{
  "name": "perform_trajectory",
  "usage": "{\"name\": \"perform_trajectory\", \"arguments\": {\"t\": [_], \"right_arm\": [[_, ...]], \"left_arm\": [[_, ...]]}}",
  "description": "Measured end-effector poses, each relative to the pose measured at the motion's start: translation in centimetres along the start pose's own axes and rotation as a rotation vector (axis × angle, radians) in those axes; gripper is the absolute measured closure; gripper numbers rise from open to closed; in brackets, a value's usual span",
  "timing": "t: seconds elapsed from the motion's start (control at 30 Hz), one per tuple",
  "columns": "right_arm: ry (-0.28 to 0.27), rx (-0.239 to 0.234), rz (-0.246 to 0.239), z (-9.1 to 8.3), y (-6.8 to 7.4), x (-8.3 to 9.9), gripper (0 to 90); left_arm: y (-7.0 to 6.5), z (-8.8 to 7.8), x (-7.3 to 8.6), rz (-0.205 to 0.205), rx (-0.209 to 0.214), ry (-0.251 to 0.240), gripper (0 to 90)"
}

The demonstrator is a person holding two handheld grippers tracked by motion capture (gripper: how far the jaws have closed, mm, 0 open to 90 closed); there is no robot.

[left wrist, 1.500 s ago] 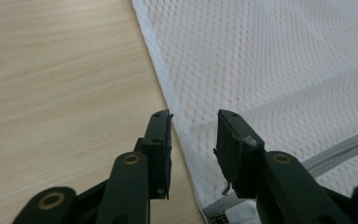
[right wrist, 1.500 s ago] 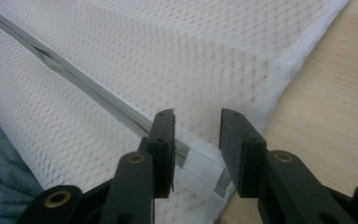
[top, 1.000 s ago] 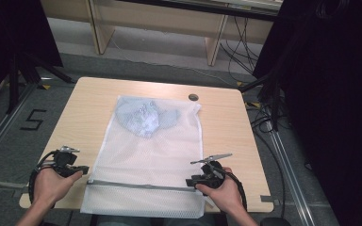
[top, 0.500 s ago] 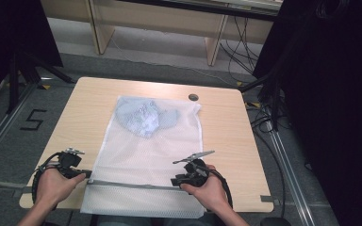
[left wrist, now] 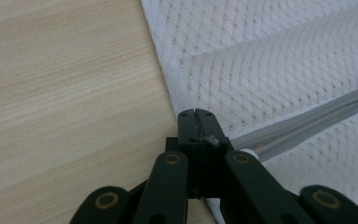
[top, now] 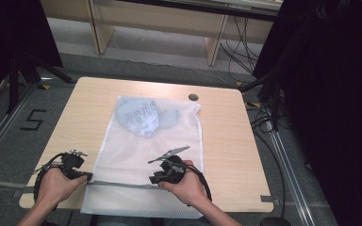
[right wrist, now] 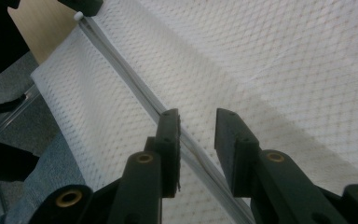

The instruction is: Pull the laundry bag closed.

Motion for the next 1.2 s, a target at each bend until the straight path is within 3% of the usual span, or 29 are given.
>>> {"name": "perform_trajectory", "arguments": {"t": [0.07, 0.1, 0.13, 0.17, 0.23, 0.3, 0.47, 0.7, 1.0, 1.2], "right_arm": [[0.035, 0.003, 0.072, 0.4, 0.6, -0.1, 70.5], [0.013, 0.004, 0.012, 0.8, 0.2, -0.3, 70.3], [0.013, 0.004, 0.012, 0.8, 0.2, -0.3, 70.3], [-0.006, 0.002, -0.024, 1.2, 0.3, -0.5, 71.0], [-0.003, 0.003, -0.016, 1.3, 0.6, -0.5, 71.6], [-0.023, -0.012, -0.048, 1.8, 1.2, -0.8, 73.7], [-0.009, -0.040, -0.076, 2.8, 2.6, -1.6, 76.0], [-0.016, -0.064, -0.057, 4.0, 3.8, -2.3, 75.9], [-0.023, -0.105, -0.083, 6.2, 5.6, -3.0, 74.9], [-0.014, -0.128, -0.074, 7.5, 7.1, -3.5, 74.0]], "left_arm": [[-0.1, 0.1, 0.0, -0.007, -0.003, -0.002, 88.0], [-0.1, 0.1, 0.0, -0.007, -0.003, -0.002, 87.9], [-0.2, 0.1, -0.1, -0.002, -0.001, 0.006, 87.9], [-0.2, 0.3, -0.1, 0.006, -0.003, -0.009, 88.0], [-0.2, 0.3, -0.1, 0.000, -0.002, -0.008, 88.4], [-0.2, 0.2, -0.2, 0.011, 0.000, 0.023, 89.1], [-0.1, 0.2, -0.3, -0.001, 0.006, 0.032, 89.5], [-0.1, 0.3, -0.3, -0.030, 0.008, 0.020, 89.7], [-0.1, 0.3, -0.3, -0.033, 0.007, 0.026, 89.7], [0.1, 0.2, -0.3, -0.023, 0.012, 0.030, 89.7]]}}
Point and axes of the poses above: each handheld gripper's, and its own axes: z roughly forward along the jaws, x roughly out of its underside, y roughly to its left, the point moved 3 cm from there along z, roughly forward along the jaws, and after that the axes turned 8 degrees about z, right-handed, at the moved point
